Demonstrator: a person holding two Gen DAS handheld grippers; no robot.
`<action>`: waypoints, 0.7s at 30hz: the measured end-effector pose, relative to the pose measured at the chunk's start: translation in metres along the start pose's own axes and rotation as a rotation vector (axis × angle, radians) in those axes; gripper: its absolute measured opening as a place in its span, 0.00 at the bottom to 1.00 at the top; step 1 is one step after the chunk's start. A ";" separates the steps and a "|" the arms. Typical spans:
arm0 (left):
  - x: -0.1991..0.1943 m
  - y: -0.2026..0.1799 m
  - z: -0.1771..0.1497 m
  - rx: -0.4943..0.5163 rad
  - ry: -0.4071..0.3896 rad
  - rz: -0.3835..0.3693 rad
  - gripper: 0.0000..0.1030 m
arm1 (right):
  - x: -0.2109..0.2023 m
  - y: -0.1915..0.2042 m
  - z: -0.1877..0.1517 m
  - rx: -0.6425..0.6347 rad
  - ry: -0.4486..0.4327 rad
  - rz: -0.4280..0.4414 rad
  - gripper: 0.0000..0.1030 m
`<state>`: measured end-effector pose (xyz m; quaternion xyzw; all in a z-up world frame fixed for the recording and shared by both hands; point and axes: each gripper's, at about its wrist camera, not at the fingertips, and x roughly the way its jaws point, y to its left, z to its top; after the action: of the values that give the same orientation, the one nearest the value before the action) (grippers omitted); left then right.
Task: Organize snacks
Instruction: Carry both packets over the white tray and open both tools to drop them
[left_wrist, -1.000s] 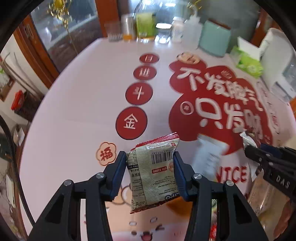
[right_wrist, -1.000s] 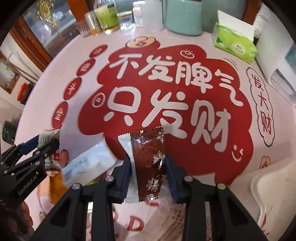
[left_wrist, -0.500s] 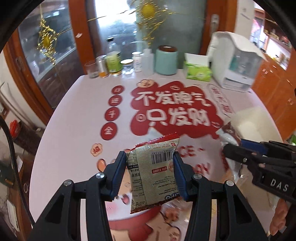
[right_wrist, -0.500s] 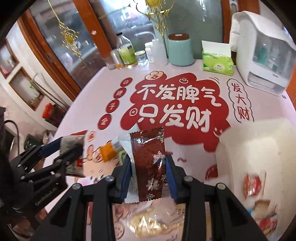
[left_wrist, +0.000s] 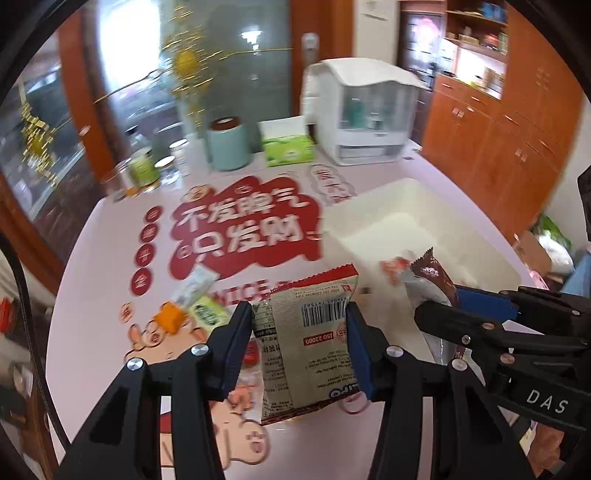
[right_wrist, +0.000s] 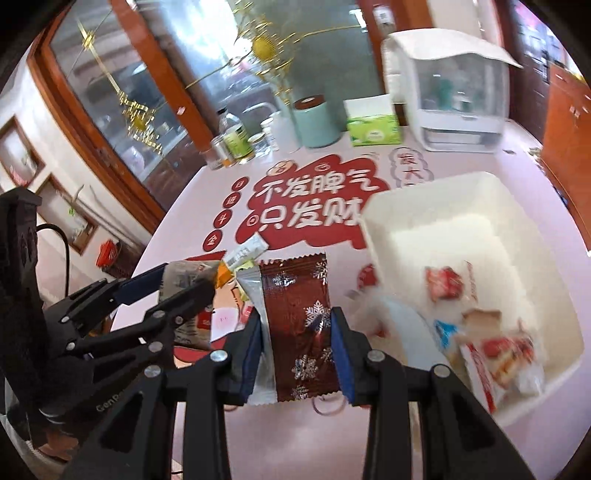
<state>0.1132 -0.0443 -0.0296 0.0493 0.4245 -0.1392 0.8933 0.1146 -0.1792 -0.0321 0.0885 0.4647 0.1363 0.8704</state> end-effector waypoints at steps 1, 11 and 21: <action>0.000 -0.007 0.001 0.012 0.000 -0.011 0.47 | -0.006 -0.005 -0.003 0.009 -0.008 -0.008 0.34; 0.002 -0.092 0.016 0.146 -0.005 -0.113 0.47 | -0.055 -0.067 -0.027 0.149 -0.072 -0.092 0.34; 0.016 -0.146 0.044 0.240 -0.035 -0.136 0.47 | -0.081 -0.119 -0.033 0.244 -0.134 -0.175 0.35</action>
<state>0.1132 -0.1960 -0.0093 0.1244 0.3916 -0.2499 0.8768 0.0627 -0.3171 -0.0199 0.1615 0.4245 -0.0037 0.8909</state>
